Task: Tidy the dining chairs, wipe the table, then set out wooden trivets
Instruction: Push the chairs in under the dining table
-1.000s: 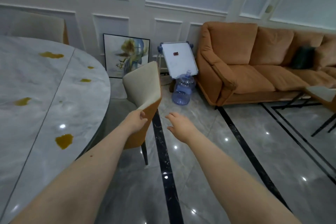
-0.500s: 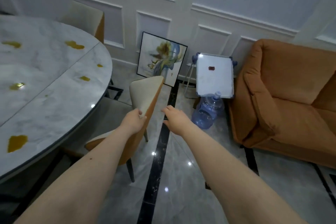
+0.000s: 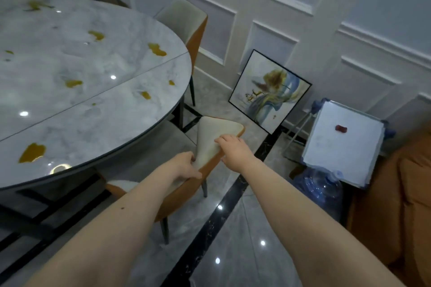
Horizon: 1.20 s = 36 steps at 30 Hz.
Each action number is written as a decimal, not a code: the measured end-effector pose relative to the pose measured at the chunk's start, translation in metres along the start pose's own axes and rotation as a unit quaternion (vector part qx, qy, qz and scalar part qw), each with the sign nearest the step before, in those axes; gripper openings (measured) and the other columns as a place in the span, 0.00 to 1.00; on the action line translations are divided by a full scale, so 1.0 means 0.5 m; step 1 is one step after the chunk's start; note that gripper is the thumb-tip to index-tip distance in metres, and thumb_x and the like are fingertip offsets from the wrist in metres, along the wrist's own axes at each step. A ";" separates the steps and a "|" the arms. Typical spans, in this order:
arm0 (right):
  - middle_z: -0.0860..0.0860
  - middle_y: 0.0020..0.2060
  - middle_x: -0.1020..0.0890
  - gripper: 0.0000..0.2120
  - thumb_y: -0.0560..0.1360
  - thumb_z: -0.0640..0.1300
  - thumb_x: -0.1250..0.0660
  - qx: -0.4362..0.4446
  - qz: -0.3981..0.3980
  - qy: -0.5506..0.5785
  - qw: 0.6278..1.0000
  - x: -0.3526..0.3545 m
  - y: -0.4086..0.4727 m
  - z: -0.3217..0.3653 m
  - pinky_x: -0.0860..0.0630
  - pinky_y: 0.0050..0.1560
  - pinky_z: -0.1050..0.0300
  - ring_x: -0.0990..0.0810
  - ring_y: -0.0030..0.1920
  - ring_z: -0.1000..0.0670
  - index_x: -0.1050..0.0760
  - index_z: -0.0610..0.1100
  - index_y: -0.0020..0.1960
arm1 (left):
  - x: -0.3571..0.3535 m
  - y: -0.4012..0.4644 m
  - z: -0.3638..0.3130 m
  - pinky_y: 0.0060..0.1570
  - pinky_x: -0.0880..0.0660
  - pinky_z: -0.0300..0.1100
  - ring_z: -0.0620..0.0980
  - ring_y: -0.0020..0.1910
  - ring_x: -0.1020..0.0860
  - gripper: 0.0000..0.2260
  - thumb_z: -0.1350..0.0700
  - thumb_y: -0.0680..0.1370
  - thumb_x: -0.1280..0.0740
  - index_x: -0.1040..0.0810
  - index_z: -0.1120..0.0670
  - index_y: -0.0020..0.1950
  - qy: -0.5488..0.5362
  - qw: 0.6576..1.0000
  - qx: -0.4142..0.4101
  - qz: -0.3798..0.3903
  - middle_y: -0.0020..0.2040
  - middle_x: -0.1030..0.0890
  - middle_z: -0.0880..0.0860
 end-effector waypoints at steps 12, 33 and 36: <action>0.47 0.64 0.27 0.31 0.68 0.58 0.27 0.192 0.159 -0.146 0.957 -0.042 0.162 -0.046 0.40 0.68 0.45 0.30 0.65 0.43 0.31 0.48 0.67 | -0.007 -0.008 0.010 0.59 0.26 0.48 0.57 0.63 0.27 0.34 0.52 0.68 0.26 0.35 0.53 0.72 0.073 0.970 0.226 0.050 0.69 0.31 0.54; 0.43 0.58 0.24 0.18 0.74 0.33 0.37 0.203 0.076 -0.135 0.967 -0.065 0.159 -0.081 0.49 0.67 0.28 0.31 0.63 0.39 0.34 0.44 0.62 | -0.056 -0.092 0.016 0.71 0.47 0.51 0.56 0.62 0.27 0.17 0.50 0.75 0.33 0.31 0.53 0.61 0.134 0.894 0.379 -0.200 0.59 0.22 0.56; 0.44 0.58 0.24 0.19 0.74 0.34 0.36 0.224 0.079 -0.146 0.960 -0.065 0.165 -0.078 0.47 0.68 0.29 0.30 0.62 0.39 0.34 0.44 0.63 | -0.050 -0.085 0.015 0.69 0.44 0.50 0.56 0.61 0.26 0.16 0.51 0.76 0.33 0.31 0.53 0.60 0.157 0.891 0.374 -0.206 0.58 0.21 0.55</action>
Point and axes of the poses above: each hand's wrist, its own y-axis towards the middle knuckle, its own x-axis out of the back of the hand, z = x × y, the point moved 7 cm from there along y, towards the middle knuckle
